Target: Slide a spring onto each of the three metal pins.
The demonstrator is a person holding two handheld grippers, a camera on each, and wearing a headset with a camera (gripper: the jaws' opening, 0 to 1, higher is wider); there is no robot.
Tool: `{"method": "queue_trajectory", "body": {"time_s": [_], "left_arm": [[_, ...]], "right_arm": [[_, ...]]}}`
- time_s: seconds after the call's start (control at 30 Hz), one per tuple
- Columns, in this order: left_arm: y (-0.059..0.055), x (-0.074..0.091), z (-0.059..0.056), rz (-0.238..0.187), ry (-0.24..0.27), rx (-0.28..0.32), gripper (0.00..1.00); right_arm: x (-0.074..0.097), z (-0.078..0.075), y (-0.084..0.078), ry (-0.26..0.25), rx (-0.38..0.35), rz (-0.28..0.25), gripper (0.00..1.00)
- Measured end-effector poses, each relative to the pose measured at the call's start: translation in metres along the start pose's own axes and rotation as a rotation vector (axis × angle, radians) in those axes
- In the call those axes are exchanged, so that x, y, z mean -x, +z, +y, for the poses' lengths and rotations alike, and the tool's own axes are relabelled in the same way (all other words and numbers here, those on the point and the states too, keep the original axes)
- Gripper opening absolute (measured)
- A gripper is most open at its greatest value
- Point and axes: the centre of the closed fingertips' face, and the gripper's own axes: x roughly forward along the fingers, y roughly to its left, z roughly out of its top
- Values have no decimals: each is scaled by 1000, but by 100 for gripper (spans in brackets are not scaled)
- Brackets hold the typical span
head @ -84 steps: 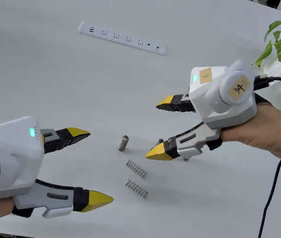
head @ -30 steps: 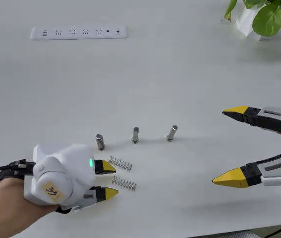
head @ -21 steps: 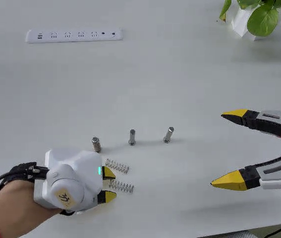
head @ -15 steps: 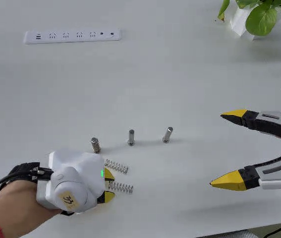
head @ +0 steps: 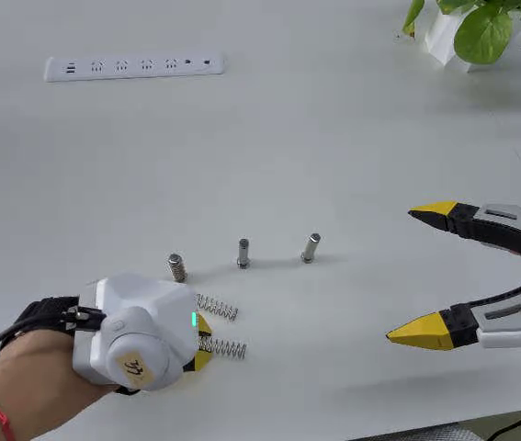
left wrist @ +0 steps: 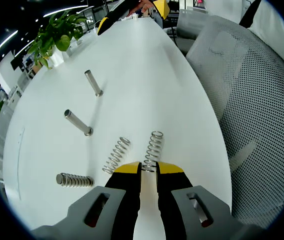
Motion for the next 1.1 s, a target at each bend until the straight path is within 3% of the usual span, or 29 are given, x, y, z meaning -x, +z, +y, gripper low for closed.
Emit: {"method": "queue_trajectory", "body": {"time_s": [0.17,0.33,0.63,0.77,0.9,1.1], "left_arm": [[-1,0,-1,23,-14,23,8],[4,2,0,-2,-23,123,8],[2,2,-4,-4,-31,148,8],[-1,0,-8,18,-43,142,8],[3,1,-10,-13,-55,251,8],[3,3,-11,-33,-69,295,7]], "right_arm": [[0,0,0,-4,-3,-3,95],[-2,2,1,-3,-6,-6,94],[-4,5,-1,0,-8,-1,93],[-5,5,0,-2,-9,-3,93],[-6,8,0,4,-11,-1,93],[-8,10,-1,5,-16,1,92]]}}
